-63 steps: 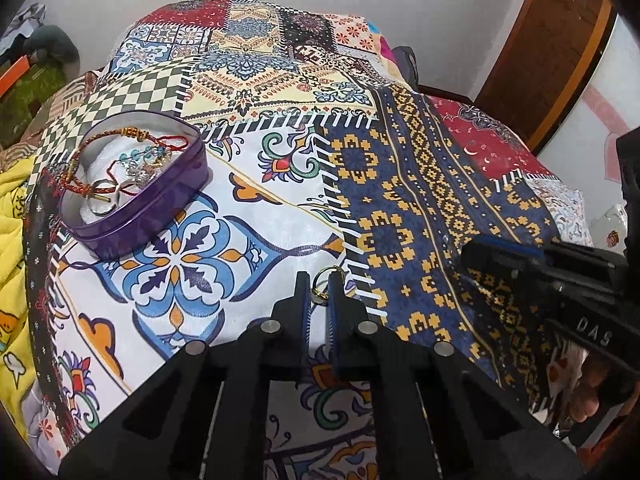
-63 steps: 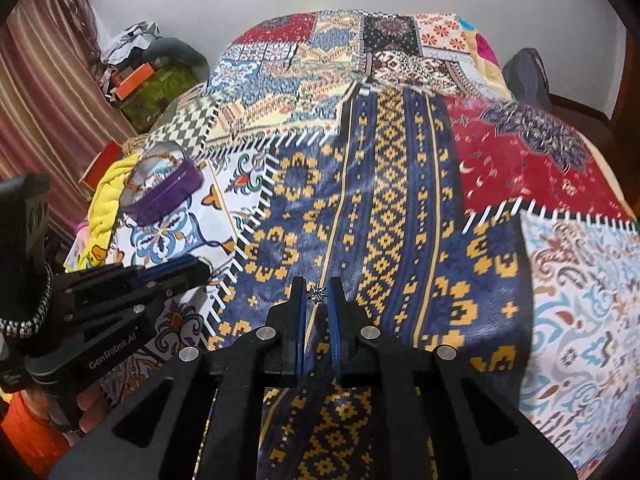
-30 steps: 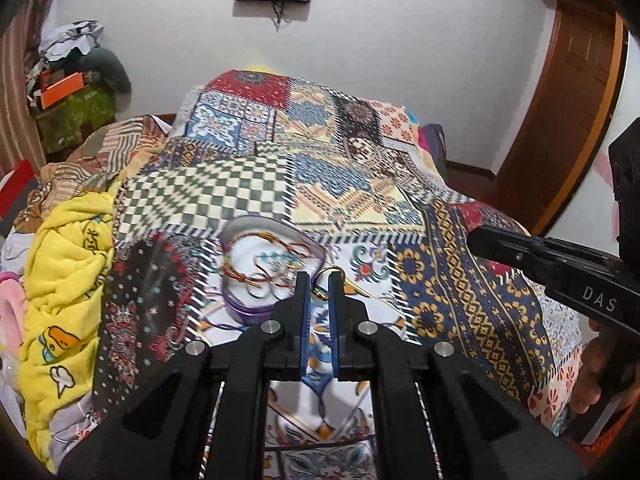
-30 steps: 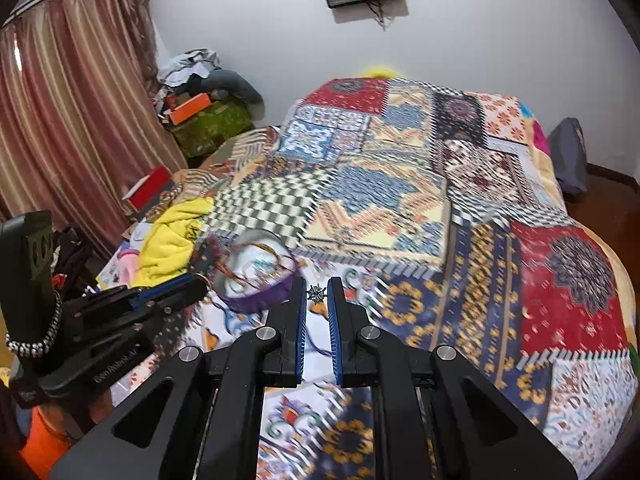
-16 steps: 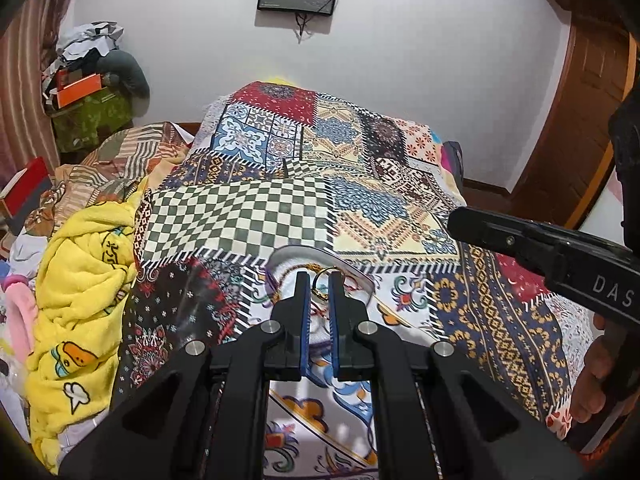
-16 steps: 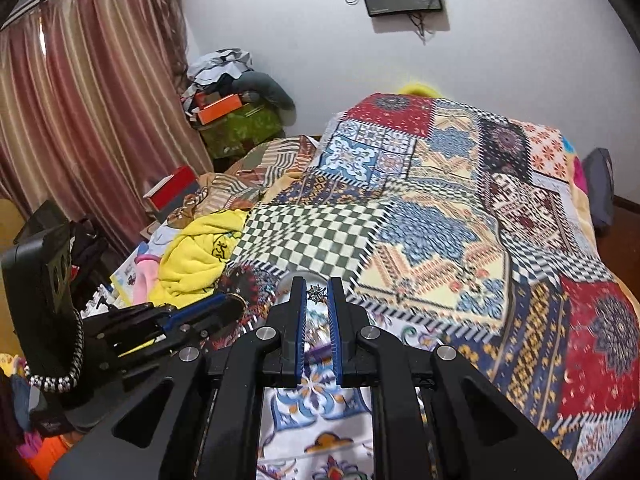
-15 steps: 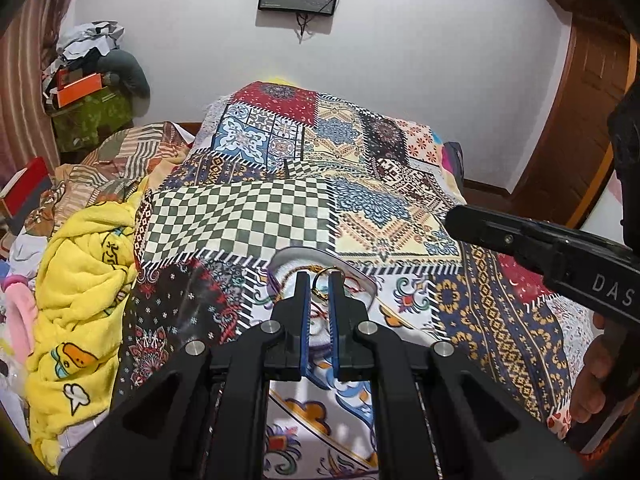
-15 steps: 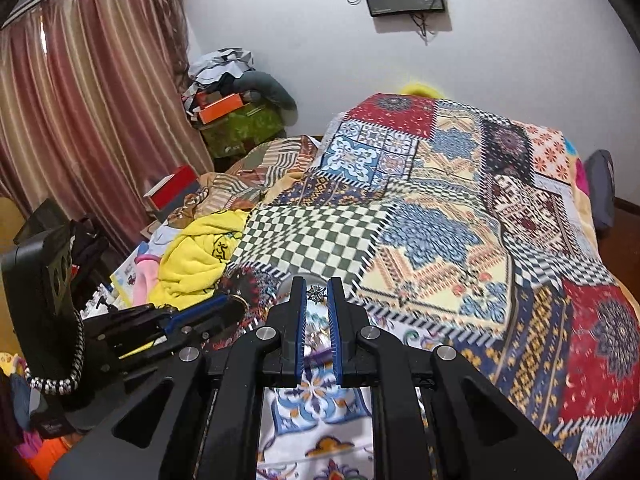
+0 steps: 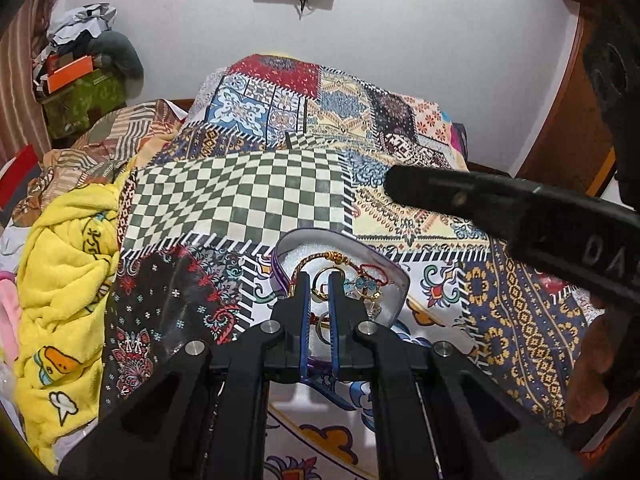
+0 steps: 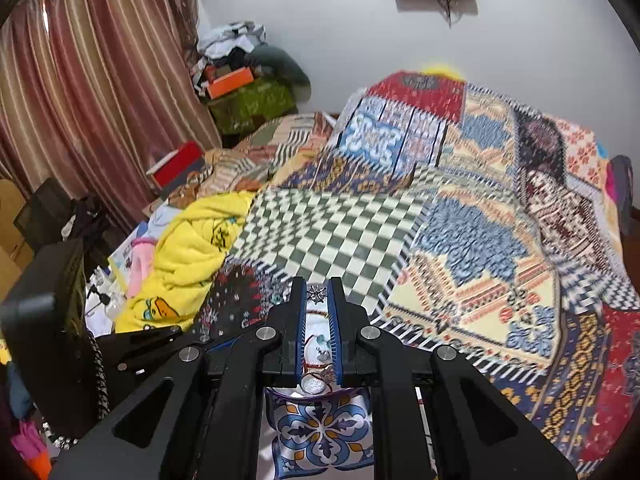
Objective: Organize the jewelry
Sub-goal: 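Open both tools over the tin to drop the rings inside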
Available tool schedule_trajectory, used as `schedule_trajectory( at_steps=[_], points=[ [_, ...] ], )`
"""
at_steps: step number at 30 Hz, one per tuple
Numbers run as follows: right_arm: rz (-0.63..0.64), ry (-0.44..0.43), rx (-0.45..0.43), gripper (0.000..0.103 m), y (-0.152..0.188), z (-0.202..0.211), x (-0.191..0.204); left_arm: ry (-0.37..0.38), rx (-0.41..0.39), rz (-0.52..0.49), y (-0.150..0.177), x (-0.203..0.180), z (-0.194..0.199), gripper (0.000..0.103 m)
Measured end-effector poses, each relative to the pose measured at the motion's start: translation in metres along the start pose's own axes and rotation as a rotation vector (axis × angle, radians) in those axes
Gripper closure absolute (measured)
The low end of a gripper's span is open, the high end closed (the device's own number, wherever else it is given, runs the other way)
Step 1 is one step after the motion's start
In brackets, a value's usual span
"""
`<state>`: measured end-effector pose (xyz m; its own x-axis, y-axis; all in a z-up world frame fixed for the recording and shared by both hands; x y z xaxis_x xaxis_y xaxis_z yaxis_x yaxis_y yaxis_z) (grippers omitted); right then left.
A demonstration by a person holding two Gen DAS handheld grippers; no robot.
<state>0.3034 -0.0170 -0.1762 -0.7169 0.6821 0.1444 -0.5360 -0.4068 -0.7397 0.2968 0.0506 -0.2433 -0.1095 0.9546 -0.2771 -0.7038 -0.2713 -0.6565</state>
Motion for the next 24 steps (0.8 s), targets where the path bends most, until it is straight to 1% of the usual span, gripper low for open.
schedule_trajectory(
  at_steps=[4, 8, 12, 16, 19, 24],
  points=[
    [-0.024, -0.024, 0.044, 0.094, 0.007, -0.018, -0.003, -0.005, 0.017, 0.002, 0.003, 0.003, -0.009, 0.096],
    [-0.044, -0.051, 0.079, 0.094, 0.011, -0.029, -0.004, 0.008, 0.029, 0.022, 0.003, 0.004, -0.012, 0.096],
    [-0.035, -0.047, 0.103, 0.094, 0.015, -0.031, -0.004, 0.007, 0.014, 0.015, 0.003, 0.003, -0.01, 0.096],
    [-0.042, -0.079, 0.121, 0.093, 0.015, -0.029, -0.003, 0.001, 0.007, -0.004, 0.005, 0.001, -0.005, 0.096],
    [-0.031, -0.075, 0.111, 0.09, 0.012, -0.021, 0.0, -0.002, 0.005, -0.011, 0.005, 0.0, 0.0, 0.096],
    [-0.018, -0.035, 0.067, 0.089, 0.004, 0.002, 0.001, -0.003, -0.025, 0.0, -0.002, 0.0, 0.018, 0.096]
  ],
)
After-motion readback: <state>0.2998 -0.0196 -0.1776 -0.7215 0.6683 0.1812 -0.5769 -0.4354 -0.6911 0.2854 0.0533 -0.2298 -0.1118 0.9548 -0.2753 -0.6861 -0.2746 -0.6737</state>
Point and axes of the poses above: each gripper's, at about its wrist camera, not at the fingertips, and z roughly against the way its jaws point, x to its left, y to its underside, the point moved 7 cm from there along -z, roughly the way its jaws point, and after that the axes turned 10 degrees about z, right-handed, at the moved point
